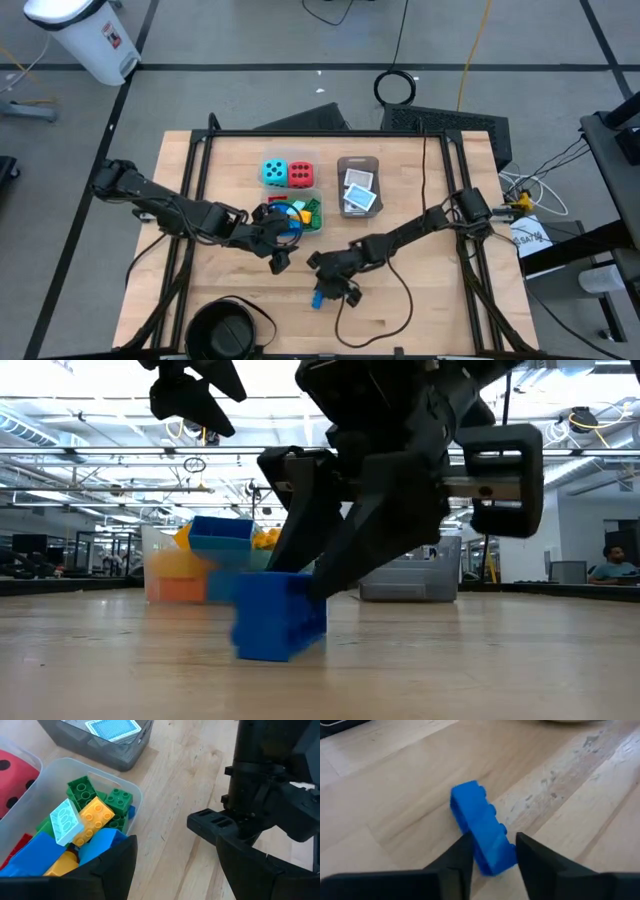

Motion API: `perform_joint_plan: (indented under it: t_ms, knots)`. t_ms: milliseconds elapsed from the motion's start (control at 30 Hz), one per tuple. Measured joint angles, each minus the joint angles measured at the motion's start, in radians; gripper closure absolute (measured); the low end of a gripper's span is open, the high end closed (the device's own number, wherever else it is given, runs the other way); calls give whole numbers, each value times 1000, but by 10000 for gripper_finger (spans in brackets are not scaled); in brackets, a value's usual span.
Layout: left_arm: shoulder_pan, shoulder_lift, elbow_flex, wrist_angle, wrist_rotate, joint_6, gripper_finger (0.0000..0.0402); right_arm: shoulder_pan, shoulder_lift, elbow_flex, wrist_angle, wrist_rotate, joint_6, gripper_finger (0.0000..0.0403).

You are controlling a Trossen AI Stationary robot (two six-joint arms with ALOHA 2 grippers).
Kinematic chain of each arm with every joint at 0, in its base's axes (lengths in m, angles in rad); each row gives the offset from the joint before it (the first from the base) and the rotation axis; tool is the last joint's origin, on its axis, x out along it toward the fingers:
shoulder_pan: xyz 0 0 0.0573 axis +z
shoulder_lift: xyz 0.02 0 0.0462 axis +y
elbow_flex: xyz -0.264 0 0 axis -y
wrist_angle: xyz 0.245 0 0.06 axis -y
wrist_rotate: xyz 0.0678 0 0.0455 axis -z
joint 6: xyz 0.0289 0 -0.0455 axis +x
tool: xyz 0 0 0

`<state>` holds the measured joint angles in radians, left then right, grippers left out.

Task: Pick & Place Toys
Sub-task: Put the blue game piece into the bottom transparent bin

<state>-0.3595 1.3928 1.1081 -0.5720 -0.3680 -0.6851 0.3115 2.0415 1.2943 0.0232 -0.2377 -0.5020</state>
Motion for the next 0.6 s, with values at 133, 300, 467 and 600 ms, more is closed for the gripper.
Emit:
perform_joint_plan:
  t_ms: [133,300,467,600]
  knots:
    - [0,0,0,0,0,2,128,-4,0,-45,87,1,59,347]
    - [1,0,0,0,-1,1,128,-4,-2,-70,85,1,73,379]
    - [1,0,0,0,-10,1,128,-2,-41,-85,64,65,121,398]
    - [5,0,0,1,-26,1,128,-1,-120,-91,6,87,124,402]
